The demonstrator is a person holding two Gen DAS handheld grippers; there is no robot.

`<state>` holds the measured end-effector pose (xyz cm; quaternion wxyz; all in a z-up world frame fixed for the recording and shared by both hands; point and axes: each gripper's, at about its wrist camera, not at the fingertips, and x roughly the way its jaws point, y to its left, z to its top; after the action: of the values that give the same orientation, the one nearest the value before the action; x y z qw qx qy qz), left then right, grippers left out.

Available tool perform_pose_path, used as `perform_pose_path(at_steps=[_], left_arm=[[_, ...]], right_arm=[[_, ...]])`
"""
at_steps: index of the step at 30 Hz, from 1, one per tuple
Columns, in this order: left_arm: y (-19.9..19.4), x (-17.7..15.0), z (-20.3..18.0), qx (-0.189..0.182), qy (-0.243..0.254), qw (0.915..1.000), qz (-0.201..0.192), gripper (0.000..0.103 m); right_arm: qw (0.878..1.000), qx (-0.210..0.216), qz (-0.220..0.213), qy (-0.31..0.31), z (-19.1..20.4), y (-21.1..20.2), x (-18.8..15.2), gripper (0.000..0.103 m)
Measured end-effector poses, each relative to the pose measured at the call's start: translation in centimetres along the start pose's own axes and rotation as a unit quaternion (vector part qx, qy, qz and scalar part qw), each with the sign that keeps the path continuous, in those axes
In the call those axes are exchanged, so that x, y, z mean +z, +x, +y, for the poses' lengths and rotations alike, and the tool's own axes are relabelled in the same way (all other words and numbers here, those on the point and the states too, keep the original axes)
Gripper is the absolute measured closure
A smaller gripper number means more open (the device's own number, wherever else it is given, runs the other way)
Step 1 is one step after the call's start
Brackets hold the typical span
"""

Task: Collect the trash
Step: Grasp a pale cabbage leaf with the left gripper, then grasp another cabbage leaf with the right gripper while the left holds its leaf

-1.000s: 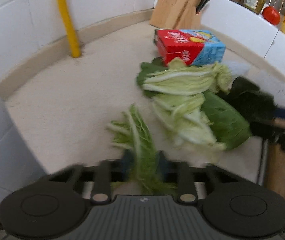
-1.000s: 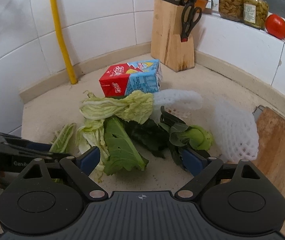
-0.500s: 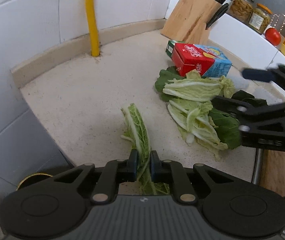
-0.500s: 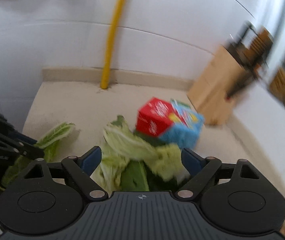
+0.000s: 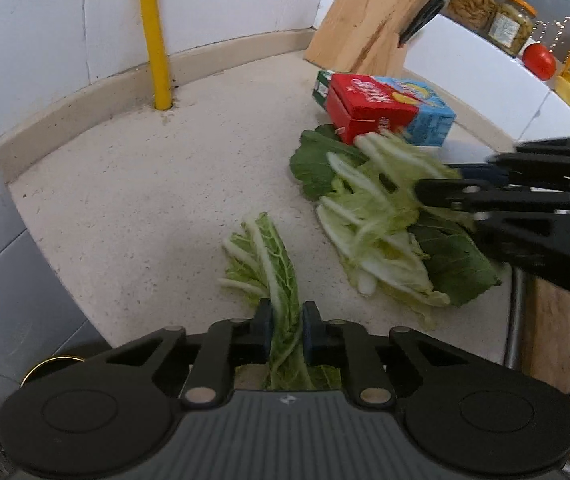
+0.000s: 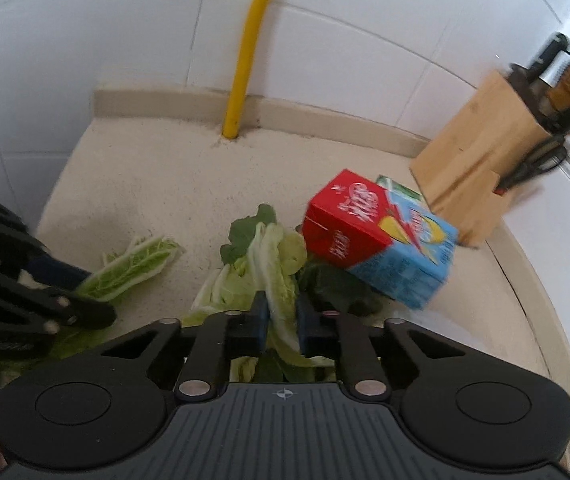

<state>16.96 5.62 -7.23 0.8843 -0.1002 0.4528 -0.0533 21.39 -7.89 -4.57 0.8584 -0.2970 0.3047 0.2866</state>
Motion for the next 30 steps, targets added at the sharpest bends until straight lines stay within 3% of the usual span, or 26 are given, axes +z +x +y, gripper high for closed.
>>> perform_pose_path(at_steps=[7, 11, 14, 15, 17, 18, 19, 23, 27, 29, 30], left_arm=[[-2.4, -0.5, -0.3, -0.042, 0.018, 0.9989, -0.012, 0.093], [-1.6, -0.9, -0.7, -0.039, 0.034, 0.9986, 0.005, 0.092], [-1.4, -1.1, -1.1, -0.036, 0.049, 0.9981, 0.007, 0.078], [-1.5, -1.2, -1.2, -0.029, 0.054, 0.9981, 0.006, 0.074], [-1.9, -1.2, -1.3, -0.015, 0.068, 0.9976, -0.002, 0.064], [-2.0, -1.2, -1.3, -0.011, 0.073, 0.9973, -0.006, 0.063], [-2.1, -1.2, -1.3, -0.009, 0.075, 0.9971, -0.008, 0.059], [-1.4, -1.1, -1.7, -0.011, 0.077, 0.9969, -0.002, 0.058], [-0.5, -1.5, -2.6, 0.013, 0.098, 0.9951, 0.008, 0.058], [-0.2, -1.6, -2.6, 0.021, 0.102, 0.9946, 0.007, 0.058], [-0.1, -1.6, -2.6, 0.023, 0.101, 0.9946, 0.007, 0.058]], right_arm=[[0.994, 0.031, -0.013, 0.1, -1.6, -5.4, -1.8, 0.09], [0.986, 0.07, -0.001, 0.154, -1.8, -7.6, -3.3, 0.09], [0.984, 0.068, 0.028, 0.159, -1.0, -6.4, -4.9, 0.085], [0.985, 0.066, 0.039, 0.157, -0.6, -5.8, -5.2, 0.08], [0.985, 0.056, 0.043, 0.155, -0.2, -5.5, -5.9, 0.057], [0.988, 0.048, 0.044, 0.143, 0.1, -5.5, -6.1, 0.028], [0.99, 0.04, 0.044, 0.132, 0.3, -5.5, -6.2, 0.012], [0.994, 0.03, 0.035, 0.094, 1.3, -5.8, -6.7, 0.013], [0.994, 0.041, 0.04, 0.089, 1.9, -5.2, -7.0, 0.014], [0.994, 0.043, 0.049, 0.089, 2.2, -4.6, -7.3, 0.021], [0.993, 0.048, 0.054, 0.092, 2.3, -4.3, -7.4, 0.032]])
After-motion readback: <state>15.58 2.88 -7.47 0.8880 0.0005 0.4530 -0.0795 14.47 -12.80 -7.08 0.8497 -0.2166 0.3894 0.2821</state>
